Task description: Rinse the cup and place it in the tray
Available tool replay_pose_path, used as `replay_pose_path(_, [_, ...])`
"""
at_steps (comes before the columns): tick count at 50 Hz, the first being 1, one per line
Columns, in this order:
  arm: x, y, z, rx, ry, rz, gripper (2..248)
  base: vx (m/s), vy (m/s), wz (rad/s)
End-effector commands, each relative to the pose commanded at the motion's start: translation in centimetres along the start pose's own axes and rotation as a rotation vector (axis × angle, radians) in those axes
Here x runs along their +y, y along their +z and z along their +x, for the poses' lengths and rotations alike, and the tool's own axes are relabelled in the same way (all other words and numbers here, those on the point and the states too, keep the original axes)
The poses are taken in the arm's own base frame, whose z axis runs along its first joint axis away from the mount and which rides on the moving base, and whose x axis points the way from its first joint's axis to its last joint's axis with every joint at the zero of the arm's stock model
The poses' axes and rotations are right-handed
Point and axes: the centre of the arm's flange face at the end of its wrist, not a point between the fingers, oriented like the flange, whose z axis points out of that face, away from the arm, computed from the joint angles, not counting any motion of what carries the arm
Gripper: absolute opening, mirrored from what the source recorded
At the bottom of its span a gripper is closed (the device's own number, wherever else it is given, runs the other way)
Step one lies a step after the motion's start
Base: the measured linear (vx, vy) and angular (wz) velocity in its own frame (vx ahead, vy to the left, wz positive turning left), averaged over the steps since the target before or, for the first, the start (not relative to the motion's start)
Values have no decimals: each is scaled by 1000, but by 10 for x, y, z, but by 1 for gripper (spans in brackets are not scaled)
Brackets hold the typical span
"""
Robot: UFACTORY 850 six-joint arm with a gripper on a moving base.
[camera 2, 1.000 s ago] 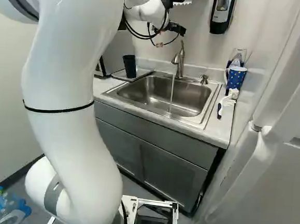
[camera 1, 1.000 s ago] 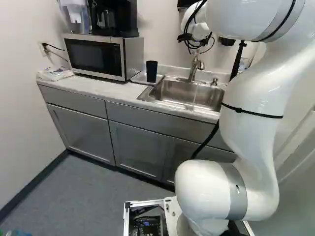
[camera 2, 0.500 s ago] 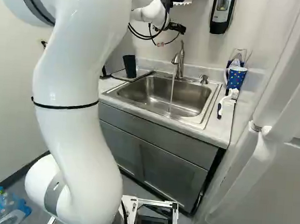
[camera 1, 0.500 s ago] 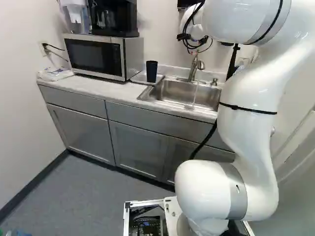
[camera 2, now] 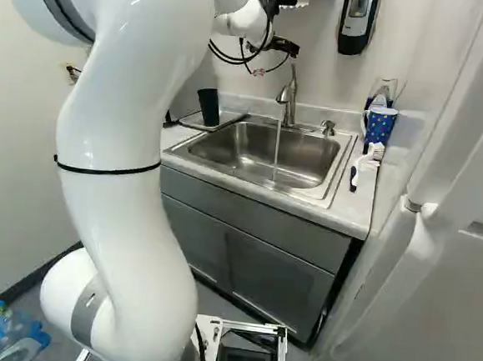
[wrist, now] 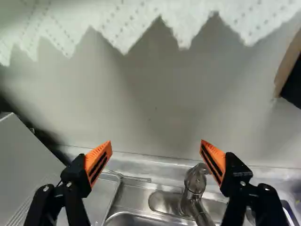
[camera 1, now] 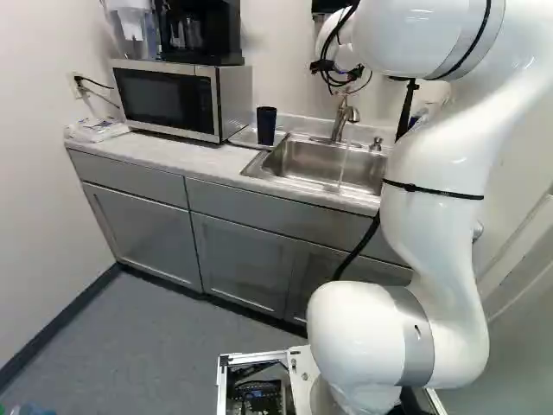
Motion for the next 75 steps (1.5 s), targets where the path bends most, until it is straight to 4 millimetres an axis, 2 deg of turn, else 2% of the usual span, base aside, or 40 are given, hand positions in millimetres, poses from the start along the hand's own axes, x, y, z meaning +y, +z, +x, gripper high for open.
replay_pose_path(46, [2, 1, -8, -88, 1, -1, 247, 0, 0, 0])
replay_pose_path(75, [5, -18, -16, -150, 3, -5, 247, 0, 0, 0])
